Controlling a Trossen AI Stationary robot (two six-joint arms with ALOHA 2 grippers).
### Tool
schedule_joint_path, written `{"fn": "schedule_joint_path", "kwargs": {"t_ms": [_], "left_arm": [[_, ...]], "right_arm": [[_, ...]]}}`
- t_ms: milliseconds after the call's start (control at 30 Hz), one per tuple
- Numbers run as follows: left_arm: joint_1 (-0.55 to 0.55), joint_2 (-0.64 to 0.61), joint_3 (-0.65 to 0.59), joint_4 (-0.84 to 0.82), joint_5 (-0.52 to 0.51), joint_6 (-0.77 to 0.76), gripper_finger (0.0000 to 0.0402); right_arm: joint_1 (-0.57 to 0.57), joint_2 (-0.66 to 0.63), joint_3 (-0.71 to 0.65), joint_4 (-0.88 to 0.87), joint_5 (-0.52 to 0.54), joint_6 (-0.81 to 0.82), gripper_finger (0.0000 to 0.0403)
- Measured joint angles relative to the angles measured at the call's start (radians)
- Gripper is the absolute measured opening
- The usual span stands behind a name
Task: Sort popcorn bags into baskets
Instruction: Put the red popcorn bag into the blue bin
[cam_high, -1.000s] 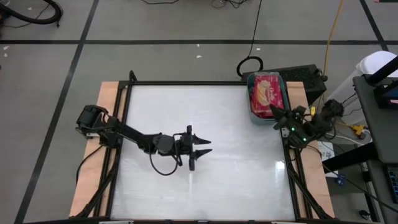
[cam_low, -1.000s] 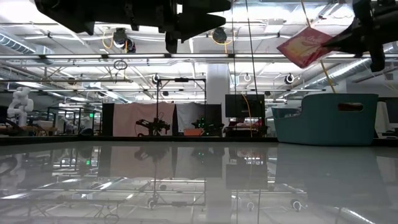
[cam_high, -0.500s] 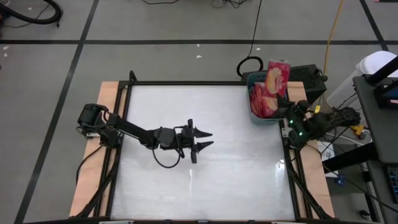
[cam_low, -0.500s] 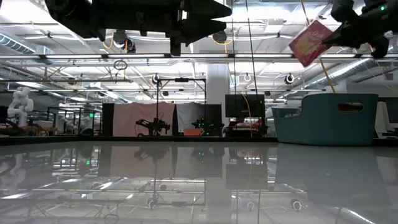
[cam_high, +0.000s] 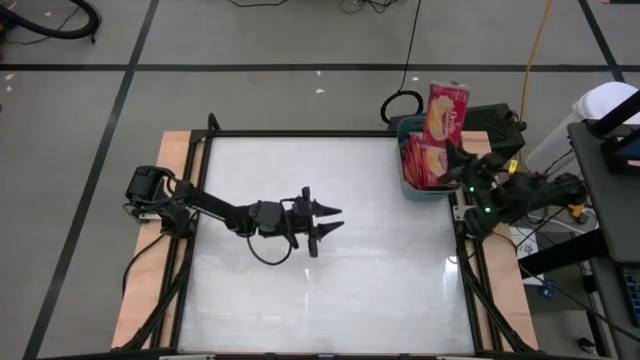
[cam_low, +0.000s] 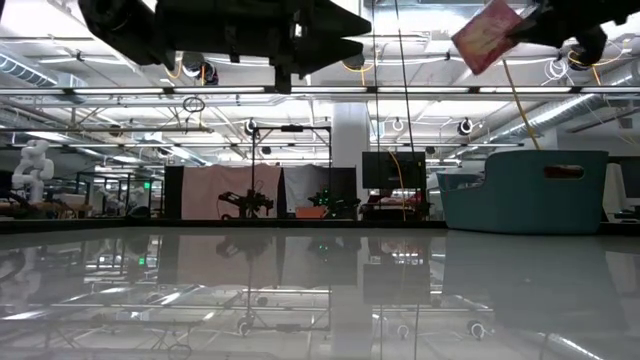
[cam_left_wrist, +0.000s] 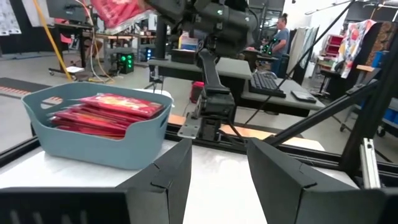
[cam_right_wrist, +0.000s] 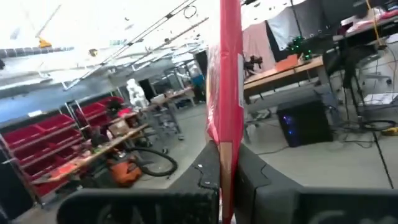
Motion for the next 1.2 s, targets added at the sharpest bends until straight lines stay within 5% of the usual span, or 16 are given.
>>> {"fn": "schedule_joint_path", "kwargs": {"t_ms": [233,500,700,1200], "left_arm": [[-0.012,0.0,0.0,0.005,0.001,-0.019,0.0159],[-0.013,0.0,0.0,0.006,0.013,-0.048,0.0159],[-0.018,0.0,0.0,0.001,0.034,-0.044,0.0159],[-0.051,0.0,0.0,0.0,0.031,-0.042,0.0159]], "right_arm": [[-0.191,0.146,-0.001,-0.096,-0.234,0.27,0.0002],[-0.455,0.212,0.049,-0.55,-0.555,0.615,0.0002],[-0.505,0.1,0.177,-1.072,-0.581,0.788,0.0002],[-0.506,-0.088,0.252,-1.627,-0.566,1.07,0.0002]]}}
